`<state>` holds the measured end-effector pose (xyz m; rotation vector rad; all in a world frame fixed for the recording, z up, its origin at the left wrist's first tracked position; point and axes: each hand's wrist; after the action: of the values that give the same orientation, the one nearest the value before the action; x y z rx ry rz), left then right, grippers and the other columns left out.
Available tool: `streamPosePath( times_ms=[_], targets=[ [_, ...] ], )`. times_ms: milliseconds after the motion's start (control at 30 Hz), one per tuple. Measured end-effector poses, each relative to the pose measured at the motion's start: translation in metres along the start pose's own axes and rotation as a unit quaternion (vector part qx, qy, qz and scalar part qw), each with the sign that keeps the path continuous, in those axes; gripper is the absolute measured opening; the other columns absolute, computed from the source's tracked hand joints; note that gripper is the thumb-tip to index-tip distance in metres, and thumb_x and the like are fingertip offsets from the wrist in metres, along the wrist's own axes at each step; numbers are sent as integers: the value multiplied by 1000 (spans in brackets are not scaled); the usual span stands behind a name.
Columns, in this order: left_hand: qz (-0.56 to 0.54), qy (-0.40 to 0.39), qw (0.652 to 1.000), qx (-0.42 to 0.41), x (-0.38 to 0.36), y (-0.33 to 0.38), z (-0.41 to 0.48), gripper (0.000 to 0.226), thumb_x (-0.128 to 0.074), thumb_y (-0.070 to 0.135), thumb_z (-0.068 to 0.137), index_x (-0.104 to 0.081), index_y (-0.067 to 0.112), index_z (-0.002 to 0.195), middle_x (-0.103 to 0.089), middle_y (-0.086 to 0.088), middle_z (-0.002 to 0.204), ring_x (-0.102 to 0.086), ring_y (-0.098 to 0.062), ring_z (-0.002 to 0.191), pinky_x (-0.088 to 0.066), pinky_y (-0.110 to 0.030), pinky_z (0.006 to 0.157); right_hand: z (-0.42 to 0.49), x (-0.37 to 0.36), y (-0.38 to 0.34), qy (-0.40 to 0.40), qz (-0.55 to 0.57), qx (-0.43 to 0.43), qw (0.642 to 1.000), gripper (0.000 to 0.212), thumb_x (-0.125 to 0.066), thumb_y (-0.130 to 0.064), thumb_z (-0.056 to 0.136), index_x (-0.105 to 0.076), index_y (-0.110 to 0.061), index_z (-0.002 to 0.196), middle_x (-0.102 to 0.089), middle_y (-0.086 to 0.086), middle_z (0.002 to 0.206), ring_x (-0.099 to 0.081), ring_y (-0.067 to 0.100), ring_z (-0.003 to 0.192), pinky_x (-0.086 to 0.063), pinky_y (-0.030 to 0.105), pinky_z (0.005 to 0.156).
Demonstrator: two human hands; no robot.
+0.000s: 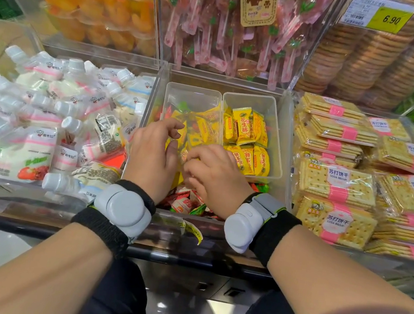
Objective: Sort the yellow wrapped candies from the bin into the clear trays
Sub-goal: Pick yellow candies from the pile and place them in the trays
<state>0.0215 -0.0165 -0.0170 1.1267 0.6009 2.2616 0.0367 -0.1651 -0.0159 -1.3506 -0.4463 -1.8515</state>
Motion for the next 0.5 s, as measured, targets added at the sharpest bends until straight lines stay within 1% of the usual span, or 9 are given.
streamPosePath(
  times_ms=[67, 133, 200, 233, 300, 367, 433, 467, 500],
  targets=[
    [-19, 2, 1000, -5, 1, 0, 0, 28, -44, 14, 85, -51, 15, 112, -57, -1, 98, -50, -27, 94, -30, -35, 87, -1, 2, 2, 24, 33, -27, 999, 3, -60, -12, 83, -60, -11, 86, -58, 6, 104, -47, 29, 103, -32, 38, 88],
    [-35, 8, 999, -10, 2, 1, -1, 28, -44, 20, 87, -51, 15, 114, -55, 4, 99, -51, -26, 95, -32, -37, 88, -2, 3, 4, 47, 63, -48, 996, 2, -60, -11, 85, -59, -10, 85, -57, 7, 103, -47, 28, 101, -36, 39, 89],
    [-30, 4, 999, -22, 3, 2, -2, 29, -42, 28, 90, -50, 15, 115, -54, 5, 101, -51, -25, 97, -33, -38, 89, -3, 5, 6, 74, 120, -67, 988, 1, -57, -7, 86, -58, -6, 86, -56, 9, 100, -49, 28, 97, -39, 38, 87],
    [-23, -2, 999, -28, 4, 3, -3, 31, -39, 33, 91, -50, 16, 115, -54, 5, 103, -50, -24, 99, -32, -37, 89, -3, 6, 6, 90, 155, -84, 980, 2, -55, -6, 87, -57, -5, 86, -55, 9, 97, -50, 26, 94, -40, 36, 84],
    [-20, -21, 998, -46, 4, 6, -5, 36, -35, 40, 91, -51, 17, 114, -53, 7, 104, -50, -23, 101, -32, -37, 89, -5, 10, 8, 126, 218, -147, 957, 2, -53, -6, 88, -55, -7, 87, -51, 2, 91, -50, 20, 85, -42, 33, 76],
    [-26, -48, 997, -62, 1, 12, -8, 38, -33, 43, 91, -51, 18, 114, -51, 10, 103, -49, -20, 101, -36, -41, 88, -7, 14, 11, 158, 255, -206, 931, 4, -51, -9, 89, -53, -12, 89, -52, -3, 85, -51, 18, 77, -44, 35, 70],
    [-30, -81, 994, -63, -2, 19, -8, 41, -34, 46, 90, -51, 18, 114, -51, 10, 101, -49, -18, 99, -37, -42, 88, -9, 17, 12, 182, 265, -232, 918, 5, -50, -10, 90, -52, -15, 89, -50, -8, 77, -52, 16, 73, -47, 38, 67],
    [-33, -98, 993, -65, -5, 22, -9, 41, -36, 47, 89, -50, 18, 115, -50, 9, 100, -49, -18, 97, -38, -42, 87, -11, 19, 13, 193, 268, -239, 913, 6, -49, -10, 91, -51, -16, 89, -49, -12, 75, -51, 12, 72, -47, 36, 66],
    [-37, -112, 991, -68, -7, 24, -9, 40, -39, 46, 88, -50, 18, 115, -49, 8, 100, -50, -17, 94, -41, -42, 86, -13, 21, 12, 204, 267, -242, 910, 8, -49, -10, 91, -50, -18, 88, -49, -14, 74, -51, 5, 71, -46, 29, 65]
  ],
)
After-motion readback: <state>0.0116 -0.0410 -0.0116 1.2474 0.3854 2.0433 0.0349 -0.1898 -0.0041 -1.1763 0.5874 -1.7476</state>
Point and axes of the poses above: each hand's wrist, its own z-axis towards the middle knuckle, its own x-axis out of the back of the hand, y = z × x
